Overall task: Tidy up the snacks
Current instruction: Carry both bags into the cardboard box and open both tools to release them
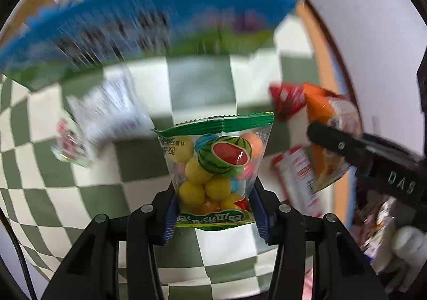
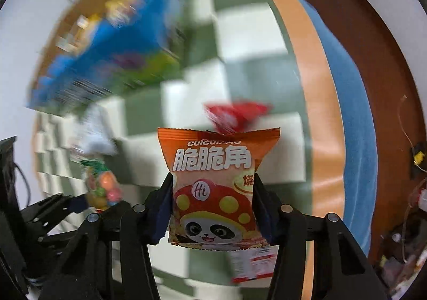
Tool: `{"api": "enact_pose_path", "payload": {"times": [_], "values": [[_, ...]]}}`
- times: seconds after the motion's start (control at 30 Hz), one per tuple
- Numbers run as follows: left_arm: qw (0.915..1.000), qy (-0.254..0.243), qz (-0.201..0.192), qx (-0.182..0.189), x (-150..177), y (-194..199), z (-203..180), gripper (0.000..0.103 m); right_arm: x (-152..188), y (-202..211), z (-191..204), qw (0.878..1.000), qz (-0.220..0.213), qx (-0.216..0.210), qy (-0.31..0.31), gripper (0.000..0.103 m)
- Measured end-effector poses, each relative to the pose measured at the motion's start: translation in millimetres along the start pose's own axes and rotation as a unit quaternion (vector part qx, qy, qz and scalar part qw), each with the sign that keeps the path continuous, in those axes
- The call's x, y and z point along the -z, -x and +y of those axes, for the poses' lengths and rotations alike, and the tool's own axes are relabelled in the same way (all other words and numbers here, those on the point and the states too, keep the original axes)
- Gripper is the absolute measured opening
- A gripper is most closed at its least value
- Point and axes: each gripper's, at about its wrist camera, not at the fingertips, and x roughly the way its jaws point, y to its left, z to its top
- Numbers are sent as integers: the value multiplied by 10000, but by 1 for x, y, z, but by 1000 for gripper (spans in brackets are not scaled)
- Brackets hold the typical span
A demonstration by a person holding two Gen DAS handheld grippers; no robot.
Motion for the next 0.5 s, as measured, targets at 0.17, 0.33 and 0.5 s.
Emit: {"api": "enact_pose_path", "payload": {"times": [0.17,0.33,0.5], "values": [[9977,217,-621,163,-37,71,32,45,-33,64,55,9958,-626,-565,348,56],[9932,456,-1063,-136,-82,114,83,45,-80,95,114,9889,-982,-903,657,56],[9902,874,-931,-572,-130,109,138,45,-125,67,167,9875,-974,-990,745,56]]}}
